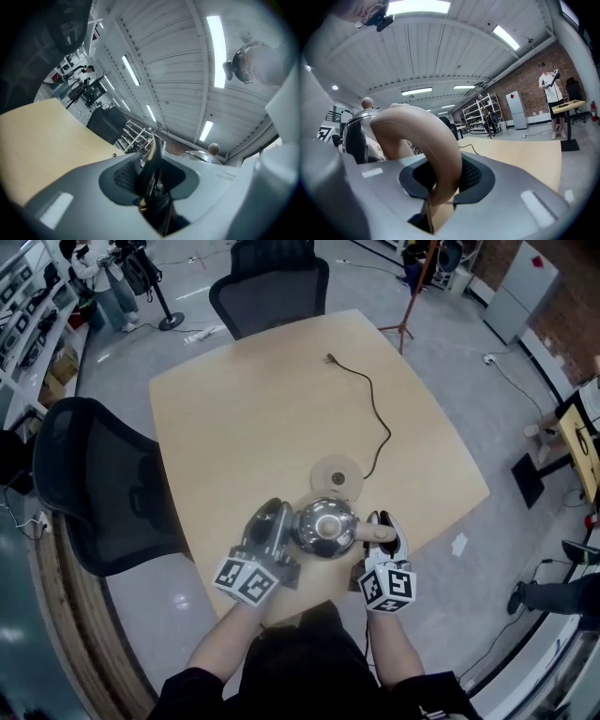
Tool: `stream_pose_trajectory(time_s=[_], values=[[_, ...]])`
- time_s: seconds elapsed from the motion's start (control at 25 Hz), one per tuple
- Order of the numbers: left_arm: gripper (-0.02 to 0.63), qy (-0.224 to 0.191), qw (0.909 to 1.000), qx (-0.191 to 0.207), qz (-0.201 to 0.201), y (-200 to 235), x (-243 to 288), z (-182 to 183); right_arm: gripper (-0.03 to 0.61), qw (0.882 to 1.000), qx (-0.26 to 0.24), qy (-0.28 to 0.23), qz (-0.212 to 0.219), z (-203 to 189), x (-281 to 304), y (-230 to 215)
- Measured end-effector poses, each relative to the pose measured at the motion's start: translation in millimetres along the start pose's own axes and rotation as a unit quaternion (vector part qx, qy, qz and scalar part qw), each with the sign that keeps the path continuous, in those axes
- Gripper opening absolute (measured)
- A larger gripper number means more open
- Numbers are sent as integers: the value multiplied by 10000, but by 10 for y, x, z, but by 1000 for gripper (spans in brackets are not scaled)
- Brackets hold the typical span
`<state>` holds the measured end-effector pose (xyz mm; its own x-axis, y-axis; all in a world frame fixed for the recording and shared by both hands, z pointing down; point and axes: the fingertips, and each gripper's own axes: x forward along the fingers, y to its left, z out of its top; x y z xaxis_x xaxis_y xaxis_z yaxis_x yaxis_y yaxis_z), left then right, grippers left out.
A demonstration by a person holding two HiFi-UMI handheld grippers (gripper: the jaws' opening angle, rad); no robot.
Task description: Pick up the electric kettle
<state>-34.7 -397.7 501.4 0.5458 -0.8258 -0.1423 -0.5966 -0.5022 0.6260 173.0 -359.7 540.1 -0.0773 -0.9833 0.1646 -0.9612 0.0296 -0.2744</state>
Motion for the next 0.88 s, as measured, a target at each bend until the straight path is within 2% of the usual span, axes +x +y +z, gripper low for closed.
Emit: stream_pose_trajectory(time_s=[0.48, 0.88], values=[[91, -112, 9986, 316, -403, -172, -487, 345, 77, 9992, 58, -401, -55, 33, -485, 464], [91, -166, 9978, 316, -550, -291, -873, 464, 77, 9985, -19, -545, -68, 34, -860, 715]])
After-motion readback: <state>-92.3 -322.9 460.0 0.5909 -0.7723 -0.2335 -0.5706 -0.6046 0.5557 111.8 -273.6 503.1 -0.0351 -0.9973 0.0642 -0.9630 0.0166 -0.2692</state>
